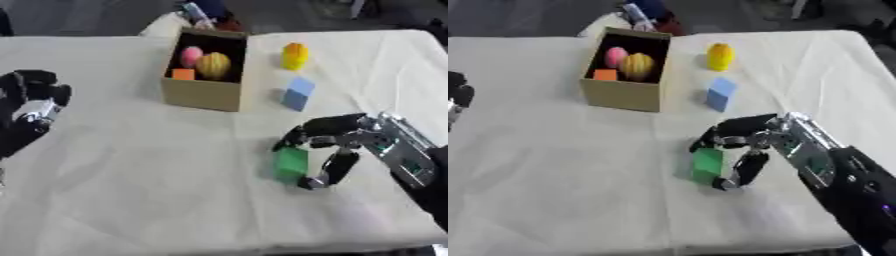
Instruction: Pick up objects on the table and place them in the box.
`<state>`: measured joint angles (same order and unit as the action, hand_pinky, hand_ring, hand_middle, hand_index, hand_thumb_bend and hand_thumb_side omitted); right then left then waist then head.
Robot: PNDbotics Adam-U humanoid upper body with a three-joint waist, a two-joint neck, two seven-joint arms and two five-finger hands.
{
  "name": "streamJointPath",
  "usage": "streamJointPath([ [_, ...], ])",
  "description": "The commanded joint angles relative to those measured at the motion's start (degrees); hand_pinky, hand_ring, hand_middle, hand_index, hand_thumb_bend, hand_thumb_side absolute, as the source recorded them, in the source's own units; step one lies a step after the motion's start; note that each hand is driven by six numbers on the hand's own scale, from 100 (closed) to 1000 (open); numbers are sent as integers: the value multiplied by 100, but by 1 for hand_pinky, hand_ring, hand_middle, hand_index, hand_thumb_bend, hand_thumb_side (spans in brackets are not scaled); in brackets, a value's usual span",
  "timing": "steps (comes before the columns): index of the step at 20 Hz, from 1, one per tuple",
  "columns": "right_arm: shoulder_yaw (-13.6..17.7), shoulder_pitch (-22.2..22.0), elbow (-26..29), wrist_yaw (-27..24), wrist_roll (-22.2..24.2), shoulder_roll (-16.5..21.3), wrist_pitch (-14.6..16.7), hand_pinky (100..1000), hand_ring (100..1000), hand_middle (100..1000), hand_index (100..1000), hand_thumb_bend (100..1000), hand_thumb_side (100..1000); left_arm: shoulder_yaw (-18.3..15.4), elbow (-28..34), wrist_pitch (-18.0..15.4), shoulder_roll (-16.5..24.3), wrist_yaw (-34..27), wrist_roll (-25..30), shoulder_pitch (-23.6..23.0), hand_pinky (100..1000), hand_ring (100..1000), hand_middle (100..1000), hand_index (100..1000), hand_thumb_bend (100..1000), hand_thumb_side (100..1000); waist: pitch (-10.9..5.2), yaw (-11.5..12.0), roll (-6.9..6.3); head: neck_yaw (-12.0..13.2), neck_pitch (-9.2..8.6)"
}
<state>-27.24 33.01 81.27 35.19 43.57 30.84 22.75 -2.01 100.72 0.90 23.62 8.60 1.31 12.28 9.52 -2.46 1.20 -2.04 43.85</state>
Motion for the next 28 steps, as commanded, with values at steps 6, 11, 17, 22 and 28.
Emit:
streamJointPath([
  [6,174,94,-40,236,-762,64,-23,635,599,542,722,194,185,-40,119,-9,52,-12,11,45,744,699,653,727,448,559,-158,2,81,-7,26],
  [11,388,265,228,-124,-1105,196,-231,640,584,523,710,147,163,-36,118,-14,36,-19,16,20,743,700,653,726,444,562,-166,-9,92,6,26],
  [17,739,1073,107,-807,-1038,384,-734,673,605,528,712,144,135,-2,184,-67,-60,-47,38,-37,744,701,652,725,448,559,-165,102,109,-109,26],
  [22,1160,1809,-914,-492,-1241,158,-971,687,621,558,735,149,124,61,269,-185,-237,-67,126,23,746,705,655,725,457,555,-95,490,131,-543,22],
  [28,1758,2503,-2495,744,-1939,-302,-1005,705,659,616,812,141,126,144,373,-301,-461,-101,250,204,749,707,656,725,463,552,29,1065,136,-1156,-97],
])
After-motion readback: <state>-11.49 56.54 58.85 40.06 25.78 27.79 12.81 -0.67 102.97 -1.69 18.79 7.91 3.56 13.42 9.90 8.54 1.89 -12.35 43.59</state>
